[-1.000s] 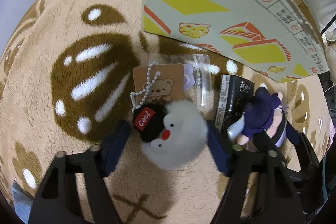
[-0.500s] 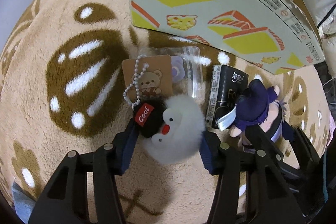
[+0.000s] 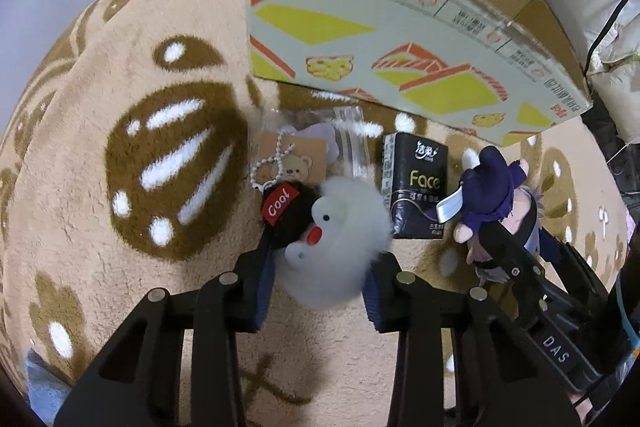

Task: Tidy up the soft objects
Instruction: 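Lift the doll and keychain and carry both over the box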

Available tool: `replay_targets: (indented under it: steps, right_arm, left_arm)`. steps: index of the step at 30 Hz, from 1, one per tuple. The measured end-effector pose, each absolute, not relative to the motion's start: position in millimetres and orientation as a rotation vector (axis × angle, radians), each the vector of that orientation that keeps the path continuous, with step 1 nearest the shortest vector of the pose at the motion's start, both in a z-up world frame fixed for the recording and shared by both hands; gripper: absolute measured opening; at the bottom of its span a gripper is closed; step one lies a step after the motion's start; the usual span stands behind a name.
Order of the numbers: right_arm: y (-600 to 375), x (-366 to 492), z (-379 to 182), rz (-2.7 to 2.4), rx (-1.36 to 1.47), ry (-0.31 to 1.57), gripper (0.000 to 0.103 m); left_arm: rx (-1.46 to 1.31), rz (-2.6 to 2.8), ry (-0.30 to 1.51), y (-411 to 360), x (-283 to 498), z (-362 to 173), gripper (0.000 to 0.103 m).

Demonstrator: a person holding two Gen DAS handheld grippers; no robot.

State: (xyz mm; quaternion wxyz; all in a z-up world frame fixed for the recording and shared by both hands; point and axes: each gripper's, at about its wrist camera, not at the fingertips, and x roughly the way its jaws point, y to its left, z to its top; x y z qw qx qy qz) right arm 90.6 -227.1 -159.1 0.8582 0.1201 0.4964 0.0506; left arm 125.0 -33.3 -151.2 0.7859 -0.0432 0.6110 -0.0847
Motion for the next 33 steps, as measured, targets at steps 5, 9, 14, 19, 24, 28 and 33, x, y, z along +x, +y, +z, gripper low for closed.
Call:
replay_targets:
  steps: [5, 9, 14, 19, 24, 28, 33]
  right_arm:
    - [-237, 85, -151, 0.09, 0.272, 1.013, 0.069]
    - [-241, 80, -145, 0.083, 0.278, 0.988, 0.069]
    - [-245, 77, -136, 0.081, 0.288, 0.958, 0.069]
    - [-245, 73, -124, 0.078, 0.287, 0.917, 0.069]
    - [-247, 68, -110, 0.073, 0.296, 0.86, 0.069]
    - [-251, 62, -97, 0.07, 0.31, 0.809, 0.069]
    - [-259, 55, -79, 0.076, 0.359, 0.725, 0.069]
  left_arm:
    - [-0.096, -0.183, 1.268, -28, 119, -138, 0.035]
    - [-0.091, -0.191, 1.203, -29, 111, -123, 0.035]
    - [-0.093, -0.209, 1.119, -18, 111, -102, 0.035]
    - [-0.062, -0.19, 0.971, -18, 99, -77, 0.035]
    - [-0.039, -0.185, 0.85, -18, 91, -57, 0.036]
    - [-0.023, -0.169, 0.764, -18, 84, -41, 0.036]
    - [0.014, -0.136, 0.668, -19, 82, -27, 0.036]
